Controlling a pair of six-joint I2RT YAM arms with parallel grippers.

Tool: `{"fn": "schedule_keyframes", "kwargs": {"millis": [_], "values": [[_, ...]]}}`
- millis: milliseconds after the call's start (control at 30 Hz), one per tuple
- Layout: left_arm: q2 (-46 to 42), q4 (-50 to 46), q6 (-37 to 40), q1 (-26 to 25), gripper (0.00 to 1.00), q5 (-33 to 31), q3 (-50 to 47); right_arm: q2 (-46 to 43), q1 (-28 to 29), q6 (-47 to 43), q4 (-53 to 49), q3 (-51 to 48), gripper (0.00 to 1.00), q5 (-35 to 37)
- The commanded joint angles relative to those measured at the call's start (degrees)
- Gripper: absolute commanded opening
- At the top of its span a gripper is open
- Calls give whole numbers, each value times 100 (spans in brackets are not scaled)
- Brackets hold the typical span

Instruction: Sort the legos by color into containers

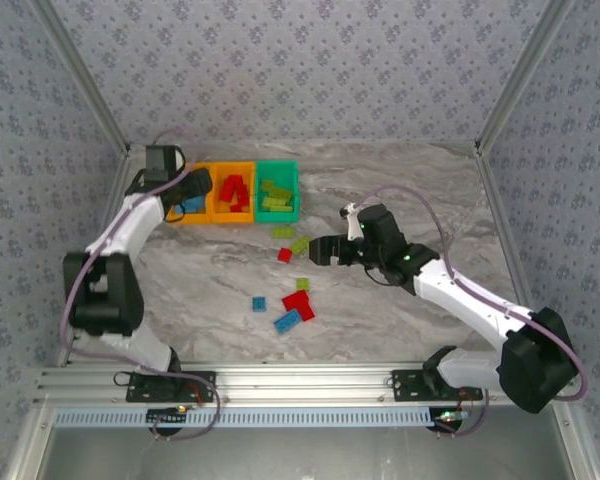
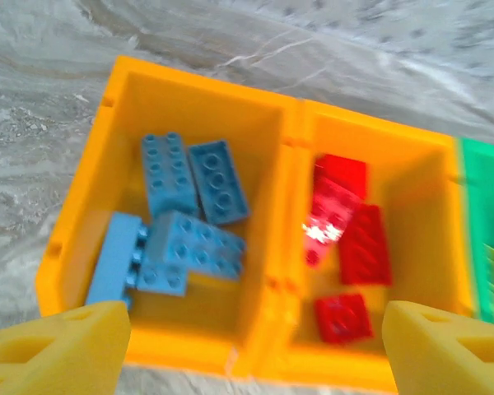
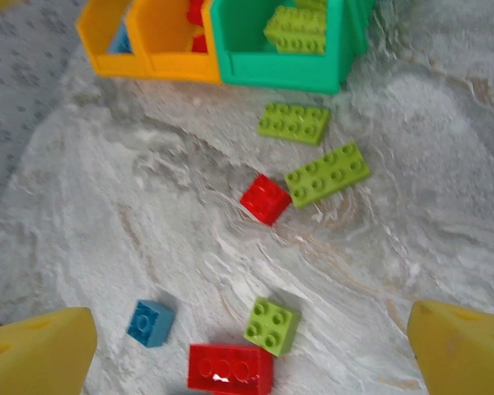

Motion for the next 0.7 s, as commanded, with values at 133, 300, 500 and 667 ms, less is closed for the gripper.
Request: {"fn": "schedule_keyframes", "kwargs": {"millis": [133,300,500,667], "values": [[-2733,494,135,-1789,81,-258,-1861,1271,519,-929,-1037,1147,100,529],[-3504,779,759,-2759,86,-1164,-2847,2470,347,-1202,-1163,1910,99,785],[-3909,1636,1101,-2795,90,-1388,-3885,3844,276,-715,-1352,3011,94,1108],[-4110,1983,990,-2796,93,-1203,-4186,4525,212,430,-1571,3613,92,1832]]}}
